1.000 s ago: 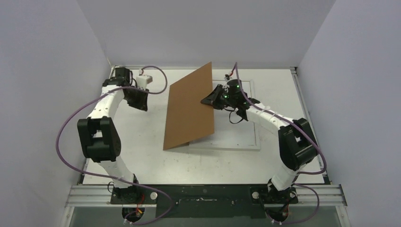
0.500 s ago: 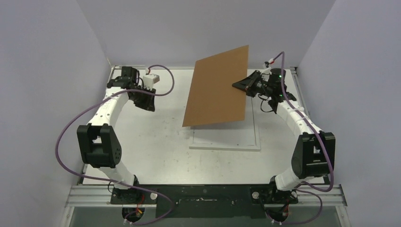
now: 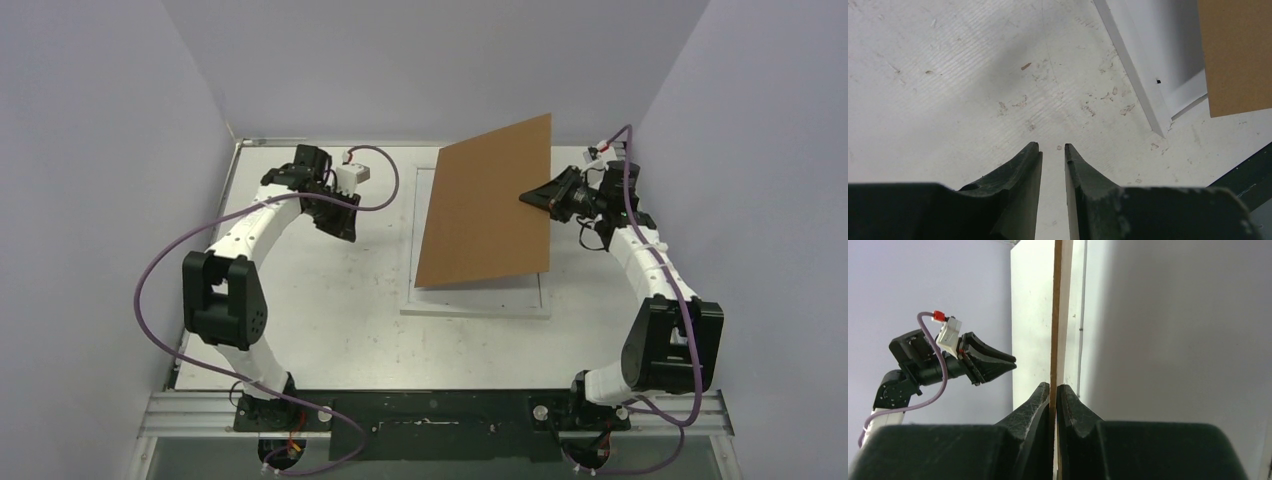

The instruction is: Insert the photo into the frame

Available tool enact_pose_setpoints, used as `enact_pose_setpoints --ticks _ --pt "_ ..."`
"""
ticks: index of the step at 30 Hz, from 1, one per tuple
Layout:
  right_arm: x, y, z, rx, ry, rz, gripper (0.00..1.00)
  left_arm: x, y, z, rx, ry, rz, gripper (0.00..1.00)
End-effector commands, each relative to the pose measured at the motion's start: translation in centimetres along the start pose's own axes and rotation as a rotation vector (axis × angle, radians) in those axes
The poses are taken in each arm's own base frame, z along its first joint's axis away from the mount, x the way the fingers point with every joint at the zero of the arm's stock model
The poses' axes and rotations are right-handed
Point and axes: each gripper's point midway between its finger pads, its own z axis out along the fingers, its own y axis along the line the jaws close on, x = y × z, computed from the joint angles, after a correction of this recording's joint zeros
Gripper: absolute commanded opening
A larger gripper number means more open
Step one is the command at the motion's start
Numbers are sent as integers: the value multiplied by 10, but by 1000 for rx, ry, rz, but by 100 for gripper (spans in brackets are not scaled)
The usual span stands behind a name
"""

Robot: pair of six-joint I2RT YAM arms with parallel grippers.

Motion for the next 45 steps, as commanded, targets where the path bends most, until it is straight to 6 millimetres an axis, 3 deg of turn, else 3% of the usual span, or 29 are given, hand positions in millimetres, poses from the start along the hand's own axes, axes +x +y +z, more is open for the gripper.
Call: enact_pose_setpoints --ticks 1,13,45 --pt "-1 22 -12 -98 23 -119 5 -19 -5 7 1 -44 18 22" --pt "0 4 4 -119 61 -122 5 -13 -2 12 -16 -30 24 22" --pt "13 -18 32 -121 119 -119 5 -4 4 13 -47 -15 48 21"
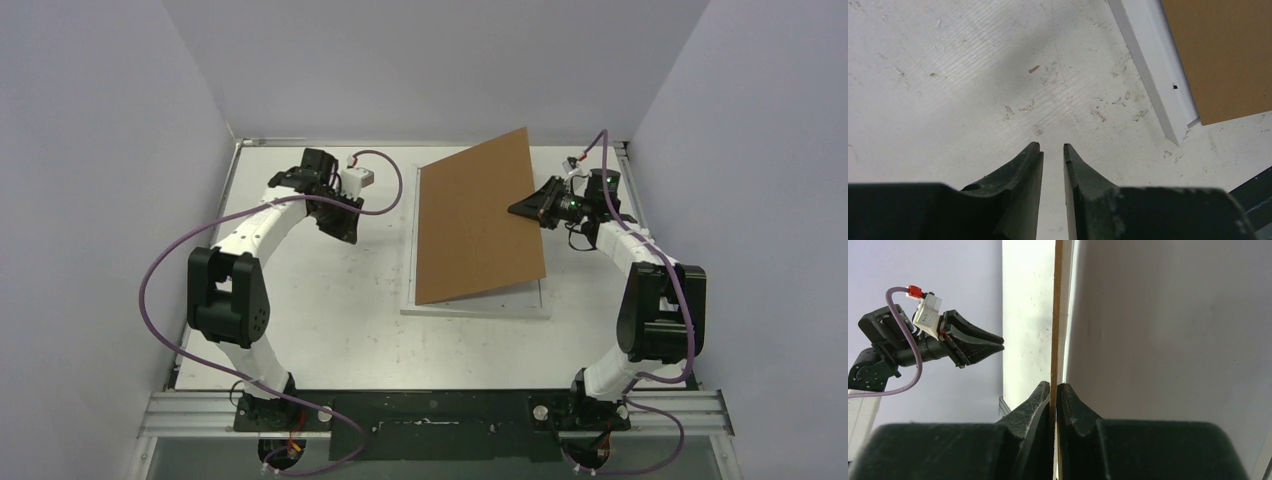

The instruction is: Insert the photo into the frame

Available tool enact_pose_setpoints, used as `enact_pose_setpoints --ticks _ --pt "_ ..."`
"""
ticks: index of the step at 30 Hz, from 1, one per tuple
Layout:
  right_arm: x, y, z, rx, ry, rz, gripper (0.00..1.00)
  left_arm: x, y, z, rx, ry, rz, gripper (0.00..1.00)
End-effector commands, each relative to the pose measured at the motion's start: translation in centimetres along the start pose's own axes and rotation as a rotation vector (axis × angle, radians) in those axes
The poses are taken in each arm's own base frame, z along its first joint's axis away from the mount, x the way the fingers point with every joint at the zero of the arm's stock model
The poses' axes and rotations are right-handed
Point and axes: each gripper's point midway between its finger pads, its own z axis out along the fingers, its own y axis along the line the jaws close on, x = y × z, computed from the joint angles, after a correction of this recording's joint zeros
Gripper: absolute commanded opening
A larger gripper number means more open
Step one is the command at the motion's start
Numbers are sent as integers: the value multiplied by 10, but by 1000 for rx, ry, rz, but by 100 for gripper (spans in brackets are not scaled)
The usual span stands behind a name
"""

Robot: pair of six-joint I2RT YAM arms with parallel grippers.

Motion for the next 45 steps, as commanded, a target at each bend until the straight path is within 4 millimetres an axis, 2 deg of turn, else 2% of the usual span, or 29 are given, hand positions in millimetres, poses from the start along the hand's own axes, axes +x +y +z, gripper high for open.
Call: enact_pose_setpoints --ticks 1,16,34,45 --pt "-10 24 -1 -74 -12 -100 5 -8 0 -4 -7 -41 31 21" --pt "-5 13 7 -56 1 -79 5 -5 2 -3 -17 -40 39 21" --pt "-17 4 15 -41 -20 -80 5 -2 2 1 -11 -37 38 20" --pt "-22 15 11 -53 -44 -107 5 -3 -1 3 4 -40 23 20"
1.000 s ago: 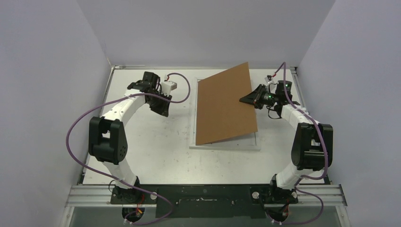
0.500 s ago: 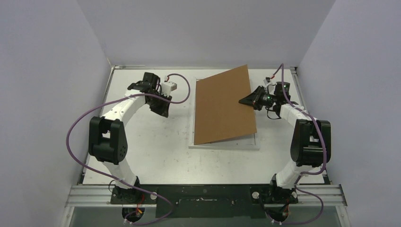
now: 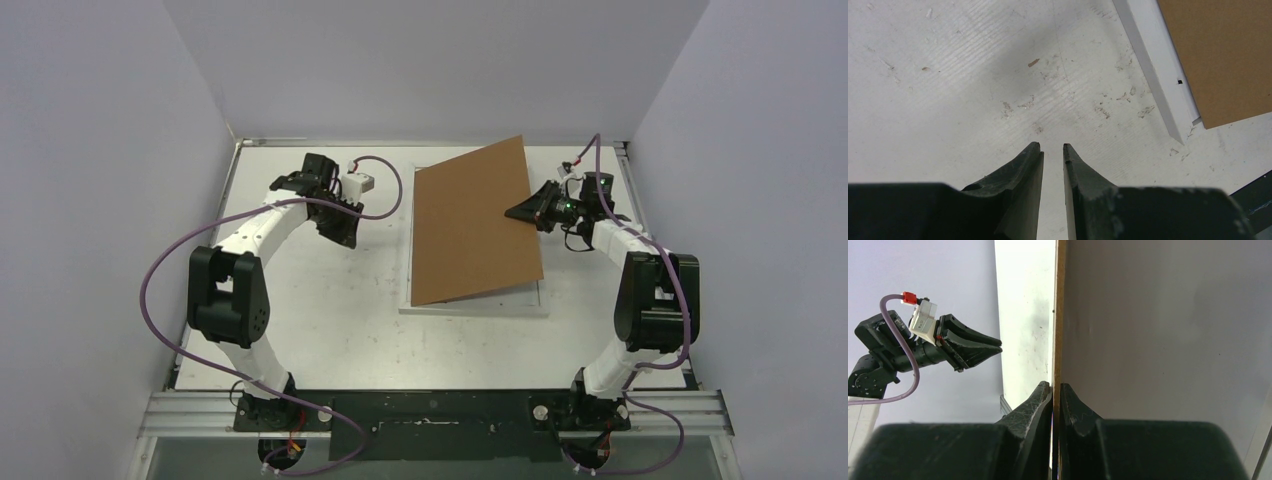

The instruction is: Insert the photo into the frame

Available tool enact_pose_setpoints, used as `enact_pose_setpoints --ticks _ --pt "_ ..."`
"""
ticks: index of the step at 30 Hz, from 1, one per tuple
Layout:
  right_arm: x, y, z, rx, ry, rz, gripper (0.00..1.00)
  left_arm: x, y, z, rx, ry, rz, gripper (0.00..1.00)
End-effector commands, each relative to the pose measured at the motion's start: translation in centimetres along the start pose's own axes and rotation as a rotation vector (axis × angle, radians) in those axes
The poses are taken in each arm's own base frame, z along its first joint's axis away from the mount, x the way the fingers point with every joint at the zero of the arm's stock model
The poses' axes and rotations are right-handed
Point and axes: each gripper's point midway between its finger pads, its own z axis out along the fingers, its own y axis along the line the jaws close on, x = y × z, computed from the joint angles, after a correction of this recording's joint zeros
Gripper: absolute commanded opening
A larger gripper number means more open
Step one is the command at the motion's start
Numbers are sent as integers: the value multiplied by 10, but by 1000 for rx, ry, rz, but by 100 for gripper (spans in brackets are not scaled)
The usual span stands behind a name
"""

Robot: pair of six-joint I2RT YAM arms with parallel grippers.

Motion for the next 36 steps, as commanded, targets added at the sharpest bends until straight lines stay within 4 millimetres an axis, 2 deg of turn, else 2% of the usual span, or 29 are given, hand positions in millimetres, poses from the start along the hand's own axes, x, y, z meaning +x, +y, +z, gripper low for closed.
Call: enact_pose_setpoints --ticks 1,8,15,24,36 --pt "-28 35 -4 -71 -85 -145 5 -15 -3 -6 4 -62 17 20" --pt "-31 42 -8 -78 -119 -171 5 -11 -4 -4 8 -56 15 20" --pt "-31 39 -7 -88 -135 -160 5 -11 -4 -4 10 -55 12 20" --pt "-28 48 -16 -97 -149 -213 5 -8 -3 -3 5 -46 9 20" --pt "-19 35 -2 -100 -89 -180 5 -5 -3 -3 5 -43 11 20"
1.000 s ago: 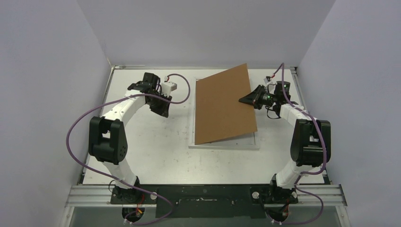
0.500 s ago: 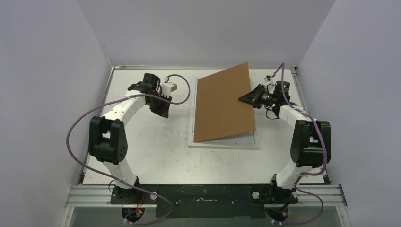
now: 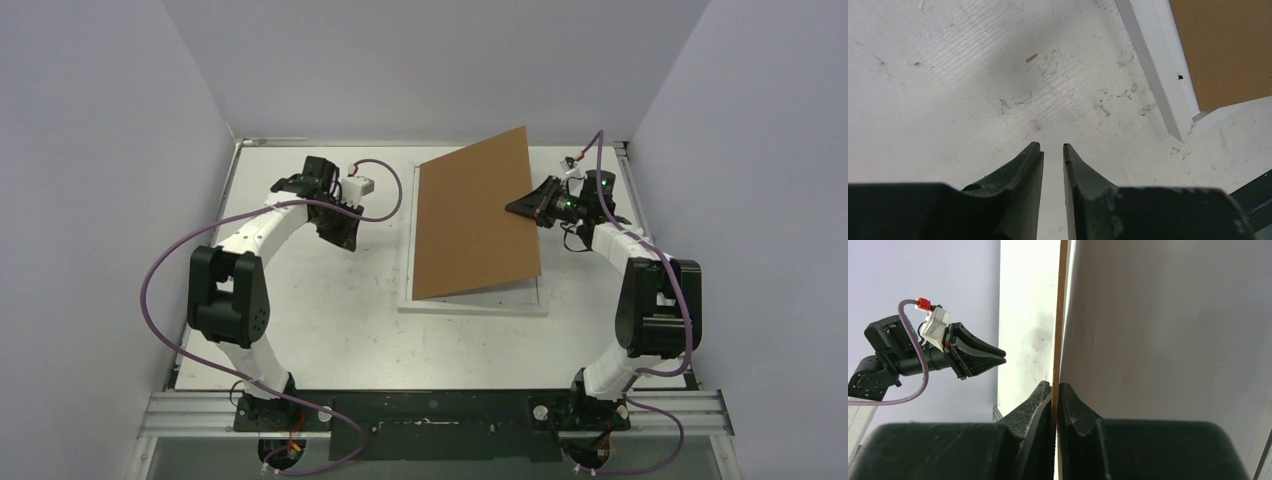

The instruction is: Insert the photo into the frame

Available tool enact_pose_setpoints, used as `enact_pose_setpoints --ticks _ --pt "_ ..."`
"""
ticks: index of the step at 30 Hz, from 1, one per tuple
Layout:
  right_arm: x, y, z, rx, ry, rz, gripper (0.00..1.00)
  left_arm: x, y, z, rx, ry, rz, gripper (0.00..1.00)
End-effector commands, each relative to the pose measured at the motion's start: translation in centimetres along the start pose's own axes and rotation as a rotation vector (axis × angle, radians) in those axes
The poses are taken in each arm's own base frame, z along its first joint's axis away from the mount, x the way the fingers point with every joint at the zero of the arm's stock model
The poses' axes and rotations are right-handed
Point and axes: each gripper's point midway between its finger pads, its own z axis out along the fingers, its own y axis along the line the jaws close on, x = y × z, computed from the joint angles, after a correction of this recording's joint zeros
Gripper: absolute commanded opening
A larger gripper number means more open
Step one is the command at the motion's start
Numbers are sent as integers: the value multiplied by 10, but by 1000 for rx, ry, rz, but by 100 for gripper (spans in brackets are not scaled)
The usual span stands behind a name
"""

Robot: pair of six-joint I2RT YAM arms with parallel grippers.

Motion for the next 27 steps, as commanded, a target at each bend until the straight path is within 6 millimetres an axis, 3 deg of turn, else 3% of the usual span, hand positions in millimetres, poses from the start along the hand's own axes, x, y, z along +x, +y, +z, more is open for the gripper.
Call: enact_pose_setpoints --ticks 1,27 --pt "-9 21 3 -80 -18 -106 5 -11 -3 -6 2 -53 16 20" --pt "0 -9 15 75 66 -125 5 -11 -4 -1 13 -60 10 20"
